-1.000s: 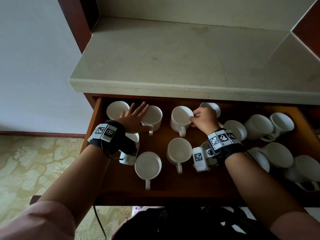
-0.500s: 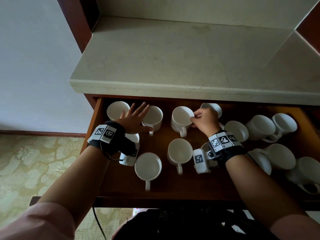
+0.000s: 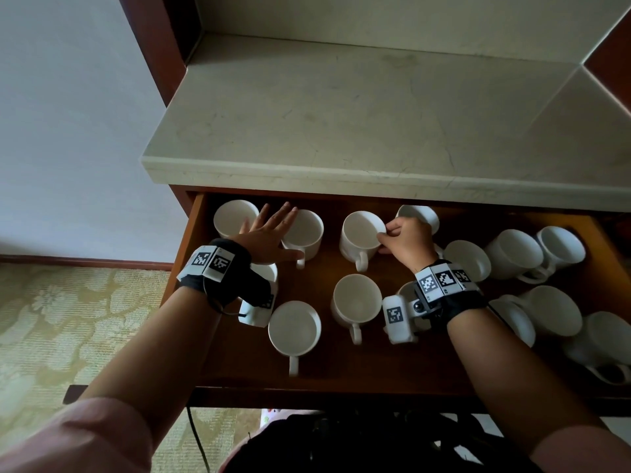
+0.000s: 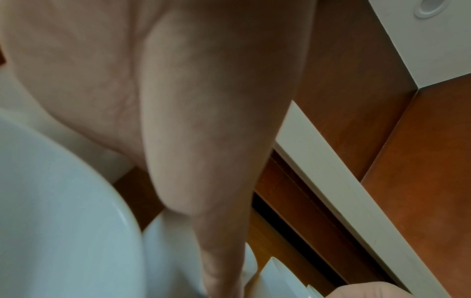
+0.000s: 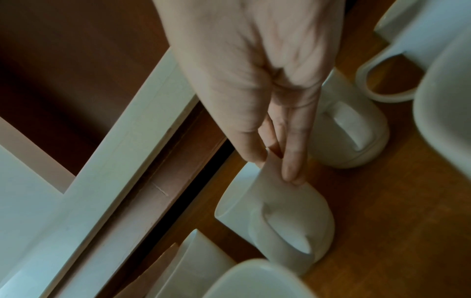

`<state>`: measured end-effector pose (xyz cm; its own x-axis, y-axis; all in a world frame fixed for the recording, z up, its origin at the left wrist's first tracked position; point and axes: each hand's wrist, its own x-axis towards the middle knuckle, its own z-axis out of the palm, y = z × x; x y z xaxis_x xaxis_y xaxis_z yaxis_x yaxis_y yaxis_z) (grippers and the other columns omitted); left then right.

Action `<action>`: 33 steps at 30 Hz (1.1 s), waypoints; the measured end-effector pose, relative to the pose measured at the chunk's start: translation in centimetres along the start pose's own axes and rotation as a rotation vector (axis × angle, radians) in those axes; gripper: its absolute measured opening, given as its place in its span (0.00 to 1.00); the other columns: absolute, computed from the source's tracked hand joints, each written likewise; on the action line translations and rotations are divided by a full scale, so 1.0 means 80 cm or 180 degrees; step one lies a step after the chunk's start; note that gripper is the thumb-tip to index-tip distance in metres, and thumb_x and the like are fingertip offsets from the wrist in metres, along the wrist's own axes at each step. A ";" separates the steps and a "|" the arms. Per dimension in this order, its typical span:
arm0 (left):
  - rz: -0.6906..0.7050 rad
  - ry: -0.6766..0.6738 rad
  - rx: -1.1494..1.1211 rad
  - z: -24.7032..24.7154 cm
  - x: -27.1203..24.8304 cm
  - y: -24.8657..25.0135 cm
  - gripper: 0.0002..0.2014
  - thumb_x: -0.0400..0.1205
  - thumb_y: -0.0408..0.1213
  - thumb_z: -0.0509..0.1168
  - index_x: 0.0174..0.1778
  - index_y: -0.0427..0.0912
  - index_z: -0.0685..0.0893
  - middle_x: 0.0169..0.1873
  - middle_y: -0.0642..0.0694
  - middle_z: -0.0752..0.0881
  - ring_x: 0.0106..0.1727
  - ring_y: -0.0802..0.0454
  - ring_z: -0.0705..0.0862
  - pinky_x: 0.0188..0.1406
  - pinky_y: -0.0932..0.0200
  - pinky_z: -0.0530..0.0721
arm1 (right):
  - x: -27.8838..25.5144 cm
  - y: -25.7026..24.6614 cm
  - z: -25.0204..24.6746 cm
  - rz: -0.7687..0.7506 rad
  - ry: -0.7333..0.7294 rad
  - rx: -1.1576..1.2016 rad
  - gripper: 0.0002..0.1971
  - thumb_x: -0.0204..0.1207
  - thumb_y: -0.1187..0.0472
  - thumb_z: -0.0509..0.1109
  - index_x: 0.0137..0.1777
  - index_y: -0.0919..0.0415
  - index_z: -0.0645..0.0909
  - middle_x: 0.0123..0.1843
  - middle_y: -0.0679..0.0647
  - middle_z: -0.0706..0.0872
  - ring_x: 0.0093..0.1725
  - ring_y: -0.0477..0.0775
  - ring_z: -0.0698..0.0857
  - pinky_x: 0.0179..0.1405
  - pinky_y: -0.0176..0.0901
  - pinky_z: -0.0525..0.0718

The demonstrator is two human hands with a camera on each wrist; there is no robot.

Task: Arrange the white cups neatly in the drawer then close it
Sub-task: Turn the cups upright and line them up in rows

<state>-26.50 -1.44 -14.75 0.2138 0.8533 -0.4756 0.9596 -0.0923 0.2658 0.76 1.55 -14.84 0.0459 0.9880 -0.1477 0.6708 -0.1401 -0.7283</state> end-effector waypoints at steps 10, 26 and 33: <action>-0.0045 0.0046 -0.0171 -0.005 -0.005 0.008 0.50 0.77 0.64 0.62 0.82 0.55 0.33 0.82 0.55 0.32 0.82 0.40 0.31 0.75 0.26 0.41 | -0.008 -0.018 -0.007 0.0218 -0.0120 -0.0067 0.13 0.75 0.67 0.73 0.57 0.71 0.82 0.51 0.66 0.89 0.42 0.62 0.91 0.48 0.49 0.89; -0.0107 -0.0033 -0.0041 -0.037 -0.025 0.026 0.45 0.78 0.62 0.62 0.84 0.46 0.49 0.84 0.41 0.45 0.84 0.38 0.44 0.81 0.38 0.50 | -0.012 -0.013 -0.051 0.0418 -0.0489 0.0077 0.05 0.77 0.68 0.70 0.47 0.71 0.83 0.42 0.69 0.88 0.36 0.63 0.87 0.48 0.59 0.89; -0.0297 -0.0027 -0.0165 -0.068 -0.045 0.055 0.43 0.79 0.64 0.60 0.84 0.48 0.52 0.84 0.42 0.49 0.84 0.42 0.50 0.81 0.40 0.54 | 0.003 -0.011 -0.063 0.0205 -0.1031 -0.0002 0.05 0.77 0.67 0.70 0.47 0.71 0.82 0.44 0.72 0.87 0.37 0.60 0.84 0.38 0.47 0.85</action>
<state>-24.05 -2.10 -7.34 0.1258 0.8525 -0.5074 0.9647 0.0142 0.2630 3.88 2.23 -10.85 -0.1495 0.9048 -0.3987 0.6746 -0.2015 -0.7102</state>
